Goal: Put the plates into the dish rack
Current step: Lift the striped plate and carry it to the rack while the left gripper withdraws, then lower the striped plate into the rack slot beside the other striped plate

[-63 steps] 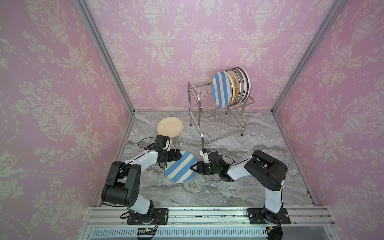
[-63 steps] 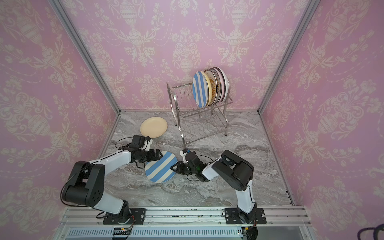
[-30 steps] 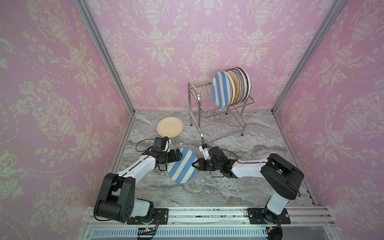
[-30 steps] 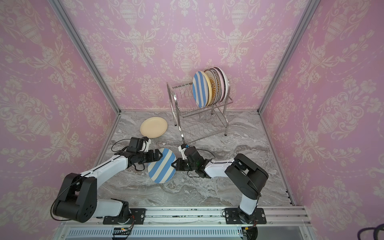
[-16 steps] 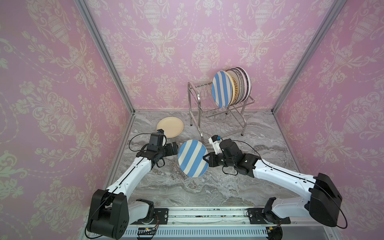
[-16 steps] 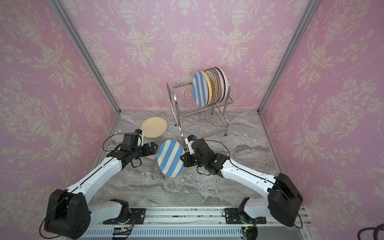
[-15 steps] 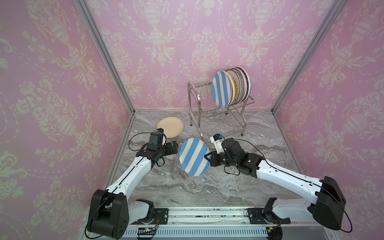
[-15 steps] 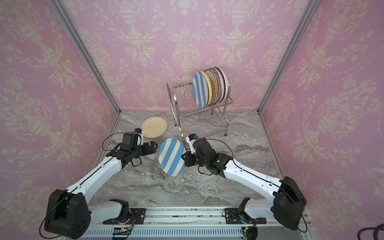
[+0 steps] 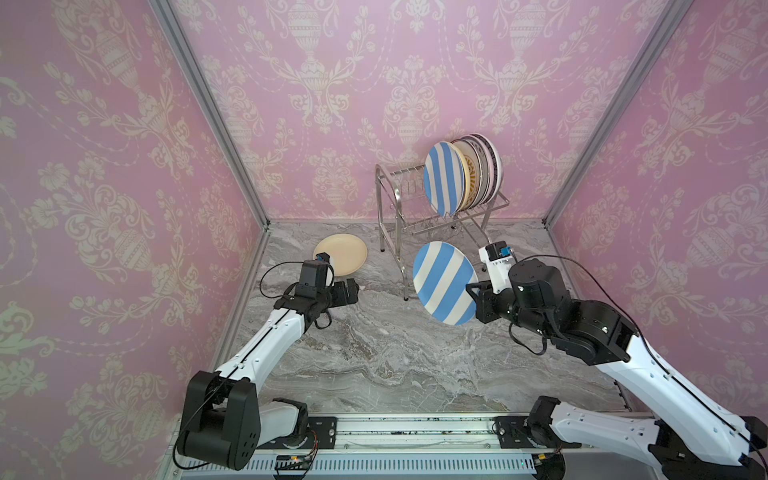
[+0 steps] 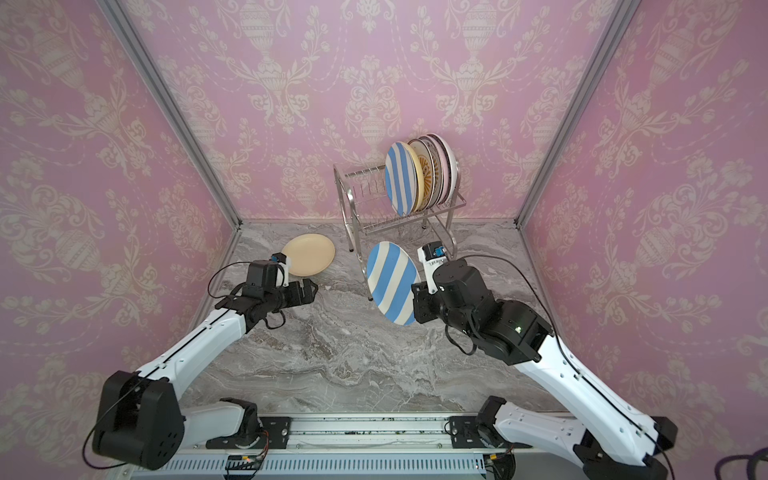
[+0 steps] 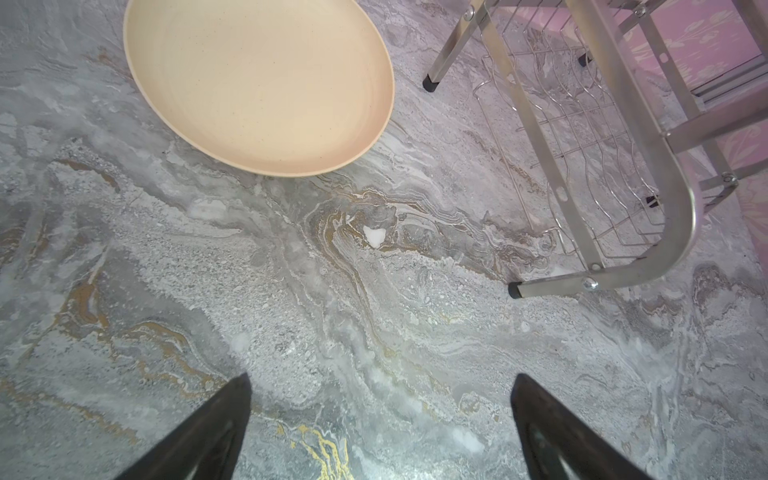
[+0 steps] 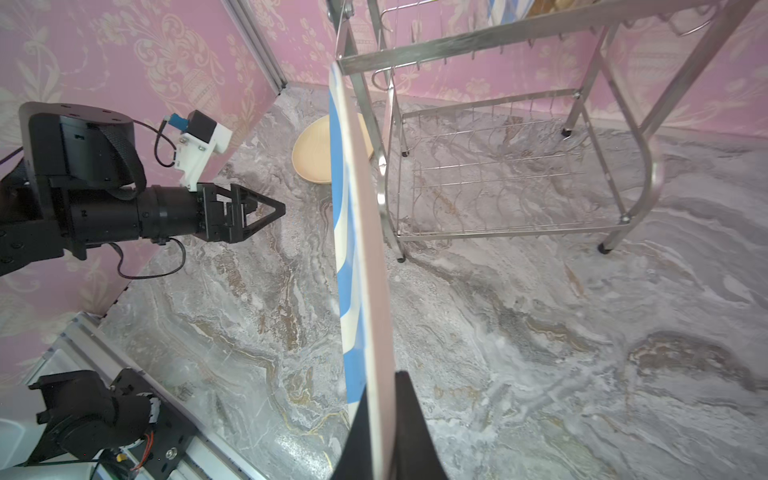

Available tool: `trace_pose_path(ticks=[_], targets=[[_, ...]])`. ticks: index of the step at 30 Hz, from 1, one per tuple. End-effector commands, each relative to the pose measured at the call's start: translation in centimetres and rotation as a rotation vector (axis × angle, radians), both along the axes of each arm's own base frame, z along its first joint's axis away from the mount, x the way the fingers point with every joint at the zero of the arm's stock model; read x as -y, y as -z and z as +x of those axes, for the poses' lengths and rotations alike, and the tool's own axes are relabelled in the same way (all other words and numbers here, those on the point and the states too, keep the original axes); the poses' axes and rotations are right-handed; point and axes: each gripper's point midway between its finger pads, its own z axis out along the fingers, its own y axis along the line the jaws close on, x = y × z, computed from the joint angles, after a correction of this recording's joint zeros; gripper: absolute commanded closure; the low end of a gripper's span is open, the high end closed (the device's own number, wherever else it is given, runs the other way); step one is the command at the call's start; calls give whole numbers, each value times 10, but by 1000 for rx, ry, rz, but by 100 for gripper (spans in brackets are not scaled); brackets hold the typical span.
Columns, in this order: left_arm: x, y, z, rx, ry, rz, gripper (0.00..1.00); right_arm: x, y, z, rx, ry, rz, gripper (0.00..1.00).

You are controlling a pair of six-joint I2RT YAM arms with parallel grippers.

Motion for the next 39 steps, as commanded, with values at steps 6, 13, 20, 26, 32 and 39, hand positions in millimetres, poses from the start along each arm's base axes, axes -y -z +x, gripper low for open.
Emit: trace_pose_path(ticks=[6, 13, 20, 26, 32, 39], targets=[[7, -68, 4, 170, 69, -21, 1, 47, -101, 21, 244, 145, -133, 100], [7, -70, -1, 178, 72, -28, 1, 24, -158, 64, 424, 173, -106, 100], [11, -62, -5, 153, 81, -55, 1, -3, -176, 122, 502, 197, -88, 100], [11, -60, -8, 151, 80, -67, 1, -13, -167, 171, 500, 231, -95, 100], [10, -58, -11, 144, 83, -58, 1, -22, -151, 211, 473, 234, -107, 100], [11, -53, -9, 137, 81, -61, 1, -25, -136, 235, 449, 251, -131, 100]])
